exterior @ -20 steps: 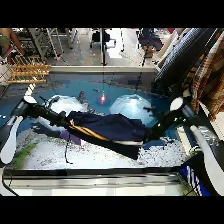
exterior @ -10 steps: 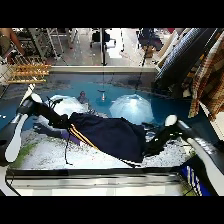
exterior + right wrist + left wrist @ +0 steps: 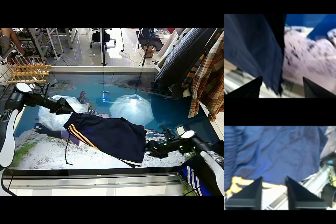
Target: Fold the clothes and pants, and hang the long-sleeved shirts on hangers.
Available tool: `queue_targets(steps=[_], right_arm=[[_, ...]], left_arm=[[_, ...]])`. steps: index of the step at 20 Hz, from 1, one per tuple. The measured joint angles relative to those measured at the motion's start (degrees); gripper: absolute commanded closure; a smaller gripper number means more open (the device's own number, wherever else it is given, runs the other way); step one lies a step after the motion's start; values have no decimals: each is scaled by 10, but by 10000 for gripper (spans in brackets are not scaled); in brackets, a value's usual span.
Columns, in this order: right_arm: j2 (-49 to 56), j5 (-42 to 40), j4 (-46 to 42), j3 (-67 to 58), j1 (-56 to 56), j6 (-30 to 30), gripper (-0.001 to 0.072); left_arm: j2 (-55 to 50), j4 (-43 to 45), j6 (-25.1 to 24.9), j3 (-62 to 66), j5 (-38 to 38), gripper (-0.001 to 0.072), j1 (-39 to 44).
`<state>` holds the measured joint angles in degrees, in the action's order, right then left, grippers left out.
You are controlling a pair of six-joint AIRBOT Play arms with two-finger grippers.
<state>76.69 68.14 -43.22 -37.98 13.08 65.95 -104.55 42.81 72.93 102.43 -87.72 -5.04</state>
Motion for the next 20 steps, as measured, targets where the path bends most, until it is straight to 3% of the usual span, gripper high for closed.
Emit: queue_targets(steps=[2,3,4,5,6,7,9,13,16,20], right_arm=[[9,-44,61,22,-34,-30,214],[16,-70,87,28,-54,-42,296],[25,-98,110,31,-75,-53,414],[32,-127,126,31,-94,-64,602],[38,-153,135,29,-111,-74,689],[39,-168,133,26,-122,-81,699],[25,-195,94,20,-130,-73,700],[-73,-210,-132,14,-97,72,700],[-164,-170,-256,-10,-73,157,700],[-212,-91,-319,-101,-94,216,700]], left_arm=[[1,-10,-17,1,1,632,15],[1,-12,-25,1,3,634,22],[0,-14,-32,2,5,633,30],[-3,-15,-37,2,5,633,37],[-7,-12,-41,2,5,650,46],[-12,-7,-43,2,4,701,54],[-27,5,-47,2,-6,702,72],[-68,16,-45,2,-26,702,122],[-107,19,-38,2,-24,702,172],[-146,62,17,2,10,692,219]])
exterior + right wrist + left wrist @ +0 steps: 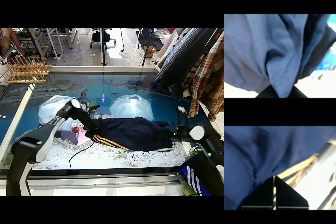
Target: Fold the clothes and pants, and hang the long-sleeved shirts on hangers.
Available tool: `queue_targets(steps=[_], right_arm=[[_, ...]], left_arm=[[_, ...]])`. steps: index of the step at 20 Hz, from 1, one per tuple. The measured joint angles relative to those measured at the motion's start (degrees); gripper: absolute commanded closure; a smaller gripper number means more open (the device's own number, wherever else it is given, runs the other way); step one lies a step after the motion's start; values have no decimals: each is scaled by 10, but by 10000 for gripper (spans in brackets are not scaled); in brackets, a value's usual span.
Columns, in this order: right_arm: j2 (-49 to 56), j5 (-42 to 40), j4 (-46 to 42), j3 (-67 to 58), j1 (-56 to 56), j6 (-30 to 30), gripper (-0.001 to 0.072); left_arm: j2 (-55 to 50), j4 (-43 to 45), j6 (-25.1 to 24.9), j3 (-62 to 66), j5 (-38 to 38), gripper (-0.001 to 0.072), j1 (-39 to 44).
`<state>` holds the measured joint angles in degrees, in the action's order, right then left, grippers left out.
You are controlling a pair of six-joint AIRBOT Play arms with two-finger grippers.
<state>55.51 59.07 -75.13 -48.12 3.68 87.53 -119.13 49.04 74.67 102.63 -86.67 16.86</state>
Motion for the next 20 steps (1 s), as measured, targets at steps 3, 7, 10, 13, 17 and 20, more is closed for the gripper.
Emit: queue_targets(steps=[3,7,10,13,17,20], right_arm=[[20,49,-17,-88,-64,30,700],[134,80,-27,-220,-191,55,700],[269,93,-31,-328,-289,65,699],[397,99,-27,-428,-364,66,697],[489,103,-9,-538,-410,48,159],[491,146,-9,-594,-389,14,141]], left_arm=[[21,29,30,1,2,687,-5],[125,-10,24,1,-42,689,-54],[212,-35,11,2,-76,690,-106],[271,-45,1,2,-94,690,-160],[298,-50,-1,2,-101,690,-214],[296,-54,-1,1,-103,690,-227]])
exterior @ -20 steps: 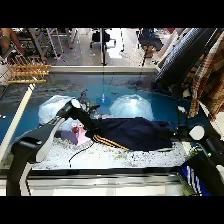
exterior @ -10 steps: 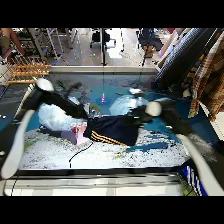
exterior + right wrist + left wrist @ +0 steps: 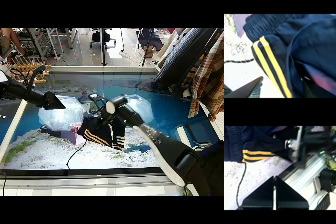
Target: Fold the clothes and pants, and hang the long-sleeved shirts on hangers.
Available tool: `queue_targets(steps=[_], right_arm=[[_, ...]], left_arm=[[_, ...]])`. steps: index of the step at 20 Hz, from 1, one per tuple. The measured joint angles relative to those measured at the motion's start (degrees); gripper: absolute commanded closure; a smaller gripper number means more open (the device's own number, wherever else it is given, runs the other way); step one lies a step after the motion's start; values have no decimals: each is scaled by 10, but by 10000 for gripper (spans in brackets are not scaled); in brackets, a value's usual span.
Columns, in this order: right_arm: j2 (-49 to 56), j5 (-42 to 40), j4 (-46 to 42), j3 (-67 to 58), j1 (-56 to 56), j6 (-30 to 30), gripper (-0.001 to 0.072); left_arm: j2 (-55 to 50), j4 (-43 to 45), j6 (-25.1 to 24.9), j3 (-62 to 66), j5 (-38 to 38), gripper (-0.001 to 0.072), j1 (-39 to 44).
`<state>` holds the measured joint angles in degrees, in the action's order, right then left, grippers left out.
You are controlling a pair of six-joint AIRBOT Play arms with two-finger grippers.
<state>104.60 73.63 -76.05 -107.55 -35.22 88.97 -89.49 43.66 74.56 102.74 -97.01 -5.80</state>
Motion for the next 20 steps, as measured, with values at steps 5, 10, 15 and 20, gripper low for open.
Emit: queue_targets(steps=[5,10,15,20], right_arm=[[-71,77,37,-30,126,-32,148],[-148,131,93,41,240,-46,147],[-191,79,148,265,299,-48,127],[-163,-84,294,423,313,-97,127]], left_arm=[[-37,0,0,0,3,690,30],[-102,0,-2,0,25,690,111],[-158,0,-14,0,95,690,190],[-205,46,-12,0,159,690,213]])
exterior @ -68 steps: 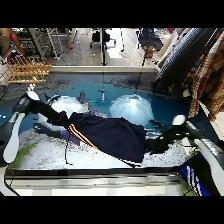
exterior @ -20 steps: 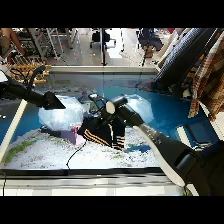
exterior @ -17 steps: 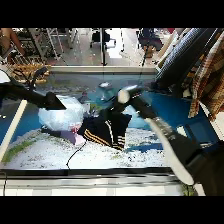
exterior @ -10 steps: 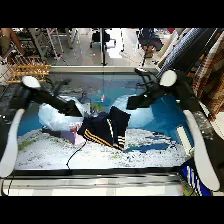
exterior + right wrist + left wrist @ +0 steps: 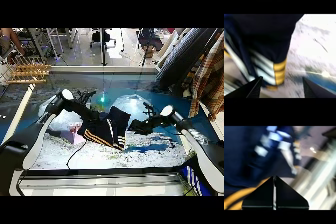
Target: Fold the clothes and pants, and hang the long-sleeved shirts on hangers.
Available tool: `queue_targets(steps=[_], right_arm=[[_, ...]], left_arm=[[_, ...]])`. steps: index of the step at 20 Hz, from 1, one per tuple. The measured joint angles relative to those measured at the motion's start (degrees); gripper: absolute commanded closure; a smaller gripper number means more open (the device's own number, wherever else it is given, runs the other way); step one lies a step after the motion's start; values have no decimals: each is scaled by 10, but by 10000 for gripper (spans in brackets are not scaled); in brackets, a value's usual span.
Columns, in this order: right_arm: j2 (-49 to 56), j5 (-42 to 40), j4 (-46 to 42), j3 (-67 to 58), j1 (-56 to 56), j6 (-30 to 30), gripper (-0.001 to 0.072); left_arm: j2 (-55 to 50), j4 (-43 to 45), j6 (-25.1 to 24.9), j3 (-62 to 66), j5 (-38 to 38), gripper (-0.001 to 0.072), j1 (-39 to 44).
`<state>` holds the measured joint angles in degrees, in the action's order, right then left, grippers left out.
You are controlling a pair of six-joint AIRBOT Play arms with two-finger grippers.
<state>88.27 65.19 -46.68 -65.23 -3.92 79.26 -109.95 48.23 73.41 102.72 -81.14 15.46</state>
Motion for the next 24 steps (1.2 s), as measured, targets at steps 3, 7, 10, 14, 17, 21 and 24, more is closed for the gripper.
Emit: queue_targets(steps=[3,7,10,14,17,21,24], right_arm=[[43,-42,96,28,-1,-48,83],[96,-61,176,34,-18,-79,84],[129,-73,192,9,-44,-88,310],[154,-97,171,-43,-74,-83,699],[112,-80,110,-63,-78,-45,700],[-15,-8,-28,-72,-60,29,701],[-109,77,-87,-75,-15,72,700]], left_arm=[[-12,33,10,0,10,690,-6],[-16,53,16,0,6,690,-18],[-17,59,16,0,-16,690,-22],[-10,61,16,0,-54,690,-26],[24,63,5,0,-98,690,-38],[113,62,-2,0,-127,690,-68],[193,62,-5,0,-137,690,-96]])
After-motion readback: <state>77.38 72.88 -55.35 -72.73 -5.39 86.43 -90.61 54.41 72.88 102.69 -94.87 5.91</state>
